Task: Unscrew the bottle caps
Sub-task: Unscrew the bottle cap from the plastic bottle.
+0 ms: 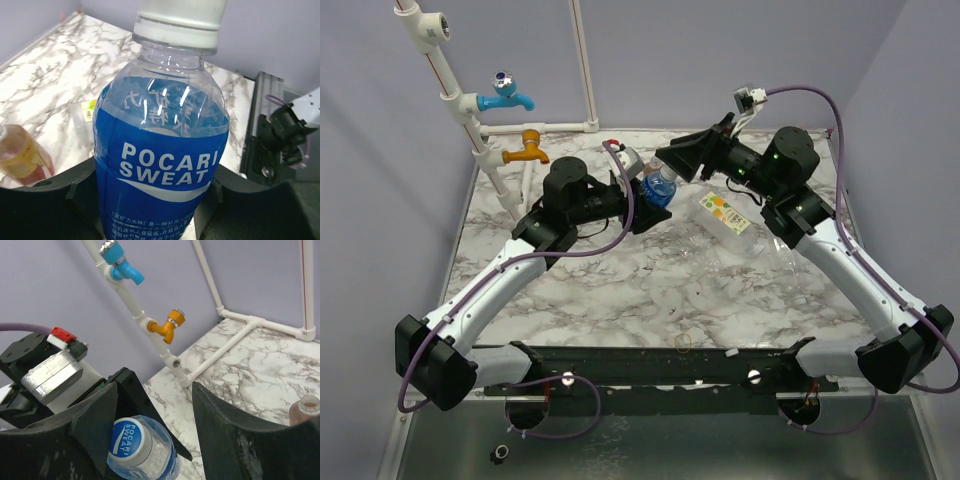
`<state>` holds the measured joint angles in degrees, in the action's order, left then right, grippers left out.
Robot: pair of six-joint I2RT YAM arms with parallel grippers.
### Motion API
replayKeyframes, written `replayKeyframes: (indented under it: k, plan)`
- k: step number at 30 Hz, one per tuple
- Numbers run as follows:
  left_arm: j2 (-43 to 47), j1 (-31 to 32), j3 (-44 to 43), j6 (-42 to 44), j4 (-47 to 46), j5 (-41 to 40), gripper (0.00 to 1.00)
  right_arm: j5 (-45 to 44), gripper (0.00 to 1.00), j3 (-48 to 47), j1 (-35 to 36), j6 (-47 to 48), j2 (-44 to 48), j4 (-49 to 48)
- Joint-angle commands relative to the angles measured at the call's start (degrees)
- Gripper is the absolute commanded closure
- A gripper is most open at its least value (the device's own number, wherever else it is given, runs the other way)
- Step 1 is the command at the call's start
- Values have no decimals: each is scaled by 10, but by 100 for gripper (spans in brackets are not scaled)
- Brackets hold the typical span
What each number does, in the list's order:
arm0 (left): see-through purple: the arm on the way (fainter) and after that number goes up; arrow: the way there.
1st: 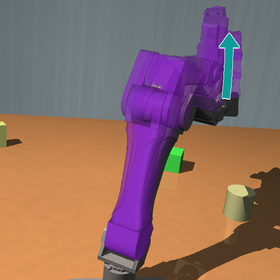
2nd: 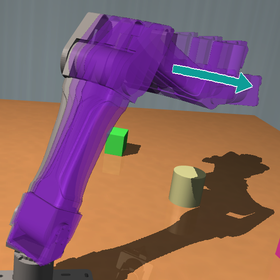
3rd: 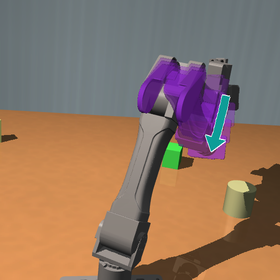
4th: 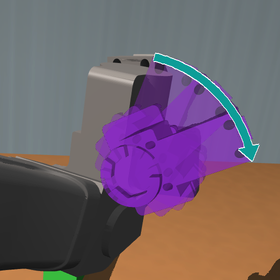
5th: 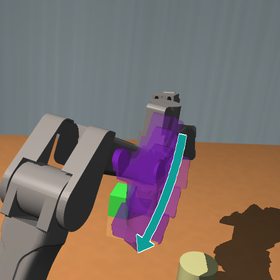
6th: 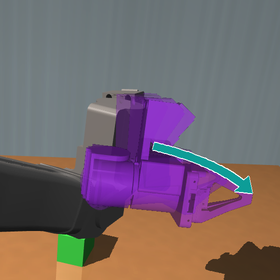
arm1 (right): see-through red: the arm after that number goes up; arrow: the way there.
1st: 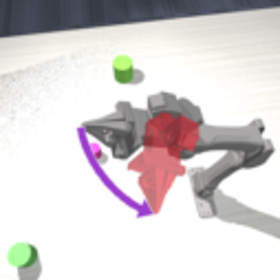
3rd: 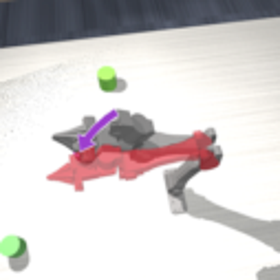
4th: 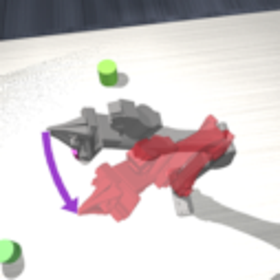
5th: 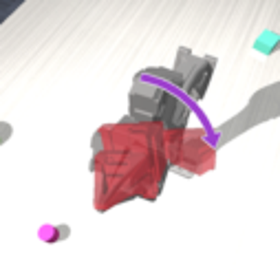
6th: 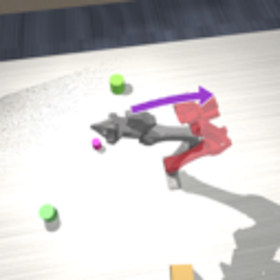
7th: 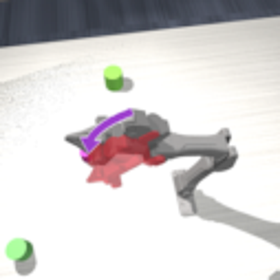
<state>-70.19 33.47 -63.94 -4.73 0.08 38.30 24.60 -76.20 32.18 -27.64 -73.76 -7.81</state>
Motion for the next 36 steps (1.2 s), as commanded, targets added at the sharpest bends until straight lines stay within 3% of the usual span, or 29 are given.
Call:
replayKeyframes:
  k: [1, 15, 23, 25, 30, 33, 36]
  plan:
    - [-5, 1, 3, 15, -30, -84, 77, -38, 37, -21, 0, -29, -20, 26]
    - [-11, 1, 6, -2, -32, -126, 79, 20, 39, -10, 1, -28, -25, -2]
    - [-19, 1, -3, -9, -32, -137, 80, 31, 52, -24, 1, -32, -49, 12]
    - [-20, 1, -5, -10, -32, -142, 80, 29, 57, -30, 1, -32, -57, 17]
    - [-21, 1, -7, -10, -32, -142, 80, 15, 86, -40, 2, -25, -60, 26]
    - [-20, 1, -9, -15, -33, -131, 80, 12, 99, -43, 1, -13, -51, 26]
    - [-18, 1, -17, -27, -34, -101, 80, 53, 99, -39, 1, 4, -35, 4]
